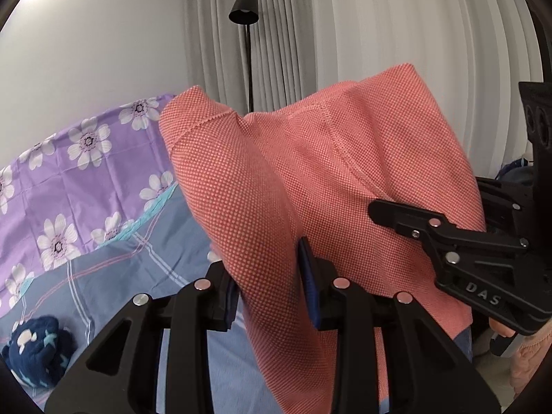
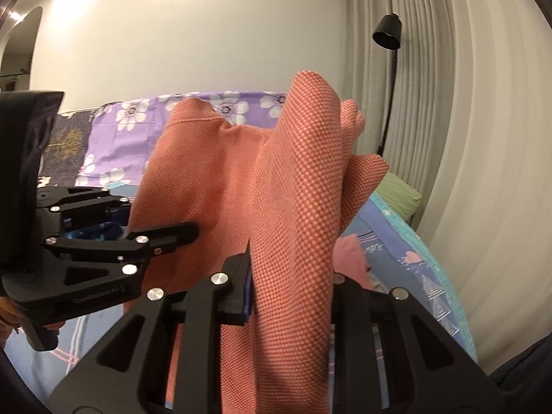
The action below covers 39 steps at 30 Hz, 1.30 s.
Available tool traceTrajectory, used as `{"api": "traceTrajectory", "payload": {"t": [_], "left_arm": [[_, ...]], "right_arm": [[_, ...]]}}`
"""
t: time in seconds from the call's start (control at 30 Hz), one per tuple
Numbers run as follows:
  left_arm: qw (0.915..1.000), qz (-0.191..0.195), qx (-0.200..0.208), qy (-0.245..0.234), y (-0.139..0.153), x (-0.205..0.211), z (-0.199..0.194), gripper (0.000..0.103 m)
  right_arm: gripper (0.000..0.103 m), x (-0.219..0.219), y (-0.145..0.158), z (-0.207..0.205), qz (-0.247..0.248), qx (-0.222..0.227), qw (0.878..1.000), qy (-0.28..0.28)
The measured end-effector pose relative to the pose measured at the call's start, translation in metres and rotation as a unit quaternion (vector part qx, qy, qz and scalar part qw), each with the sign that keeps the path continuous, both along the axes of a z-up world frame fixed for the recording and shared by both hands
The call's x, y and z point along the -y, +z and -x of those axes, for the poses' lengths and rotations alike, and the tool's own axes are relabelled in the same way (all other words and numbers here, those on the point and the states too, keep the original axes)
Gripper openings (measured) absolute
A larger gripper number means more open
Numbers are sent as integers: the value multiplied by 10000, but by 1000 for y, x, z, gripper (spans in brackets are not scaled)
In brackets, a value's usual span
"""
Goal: Fold small clothes
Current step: 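Lift the folded shirt with both tools and carry it onto the clothes stack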
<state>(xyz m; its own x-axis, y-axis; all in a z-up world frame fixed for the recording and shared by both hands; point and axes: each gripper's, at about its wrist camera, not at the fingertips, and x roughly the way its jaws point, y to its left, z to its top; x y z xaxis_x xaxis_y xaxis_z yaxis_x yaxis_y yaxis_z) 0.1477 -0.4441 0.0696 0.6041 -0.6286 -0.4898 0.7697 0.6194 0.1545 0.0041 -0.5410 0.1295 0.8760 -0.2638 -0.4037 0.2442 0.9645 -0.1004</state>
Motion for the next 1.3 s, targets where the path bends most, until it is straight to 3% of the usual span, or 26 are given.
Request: {"api": "traceTrajectory", "payload": {"t": [0.33, 0.57, 0.63, 0.73, 0.8, 0.83, 0.9, 0.97, 1.07, 1.2, 1.27, 1.3], "left_arm": [[10000, 11, -92, 13, 9, 62, -47, 32], [10000, -9, 21, 37, -3, 75, -69, 32], [9999, -75, -44, 80, -9, 79, -78, 32], [9990, -260, -308, 194, -31, 83, -94, 32], [9978, -342, -558, 138, -49, 81, -105, 32], [9967, -386, -705, 76, -58, 82, -109, 37], [9929, -404, -1117, -51, -78, 86, -121, 40], [9859, -301, -1635, -170, -95, 94, -133, 40], [9731, -265, -2268, -303, -115, 114, -144, 50], [9639, -518, -2595, -280, -142, 145, -152, 55], [9579, -423, -2819, -350, -149, 153, -155, 54], [9584, -392, -2799, -401, -149, 155, -153, 33]], "right_arm": [[22, 68, 6, -64, 239, -378, 9966, -686], [20, 121, -21, -108, -560, -682, 9922, -878], [20, 126, -37, -126, -579, -822, 9902, -971], [20, 136, -69, -152, -404, -1150, 9849, -1232], [20, 141, -77, -152, -579, -1135, 9835, -1282], [19, 145, -77, -148, -729, -1045, 9841, -1234], [19, 144, -74, -141, -673, -988, 9858, -1176], [19, 144, -71, -137, -545, -1017, 9858, -1218], [19, 145, -71, -129, -567, -1024, 9852, -1248], [20, 154, -73, -118, -722, -982, 9837, -1326], [20, 158, -76, -114, -780, -972, 9827, -1372], [20, 159, -77, -114, -782, -973, 9825, -1386]]}}
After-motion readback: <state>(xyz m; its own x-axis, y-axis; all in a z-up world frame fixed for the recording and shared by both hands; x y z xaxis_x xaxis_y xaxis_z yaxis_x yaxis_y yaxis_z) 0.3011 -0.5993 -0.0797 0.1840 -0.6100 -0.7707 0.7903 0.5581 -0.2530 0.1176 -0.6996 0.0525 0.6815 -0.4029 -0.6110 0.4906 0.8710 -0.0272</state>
